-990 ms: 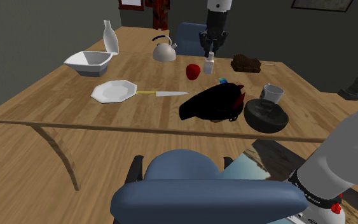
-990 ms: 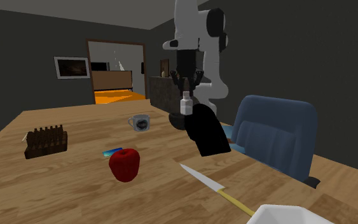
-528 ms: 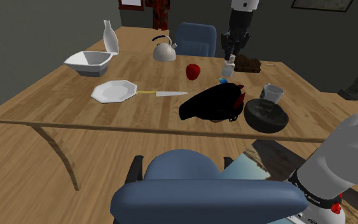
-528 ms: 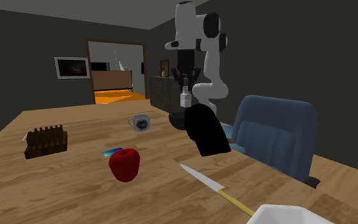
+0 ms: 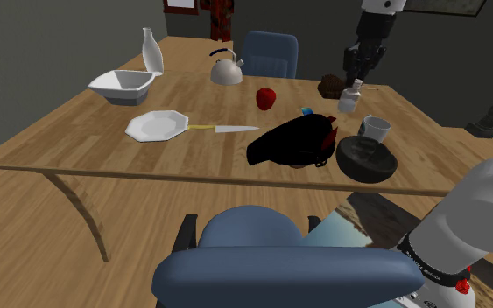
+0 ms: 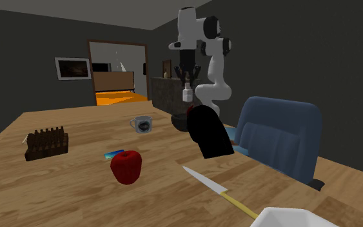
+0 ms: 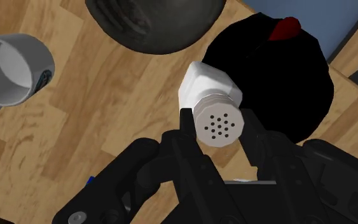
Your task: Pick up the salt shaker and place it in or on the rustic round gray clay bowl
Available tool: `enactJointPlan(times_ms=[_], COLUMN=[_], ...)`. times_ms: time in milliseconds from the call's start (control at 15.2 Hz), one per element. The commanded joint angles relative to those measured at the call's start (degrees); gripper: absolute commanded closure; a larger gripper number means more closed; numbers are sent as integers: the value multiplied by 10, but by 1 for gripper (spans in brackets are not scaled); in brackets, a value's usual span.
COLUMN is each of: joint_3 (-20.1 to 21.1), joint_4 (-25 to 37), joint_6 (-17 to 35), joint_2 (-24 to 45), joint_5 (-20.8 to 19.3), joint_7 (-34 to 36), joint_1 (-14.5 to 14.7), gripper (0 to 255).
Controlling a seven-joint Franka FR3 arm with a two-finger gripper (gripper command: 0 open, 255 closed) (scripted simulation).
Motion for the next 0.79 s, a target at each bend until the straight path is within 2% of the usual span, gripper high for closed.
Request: enactJointPlan(times_ms=[0, 396, 726], joint_3=[-7, -32, -36], joint_4=[-27, -82, -127], joint_6=[-17, -84, -50], joint_2=[-44, -169, -179], joint_5=[-9, -43, -47], joint_7=[-11, -51, -50], joint_1=[-8, -37, -39], gripper=[255, 255, 255])
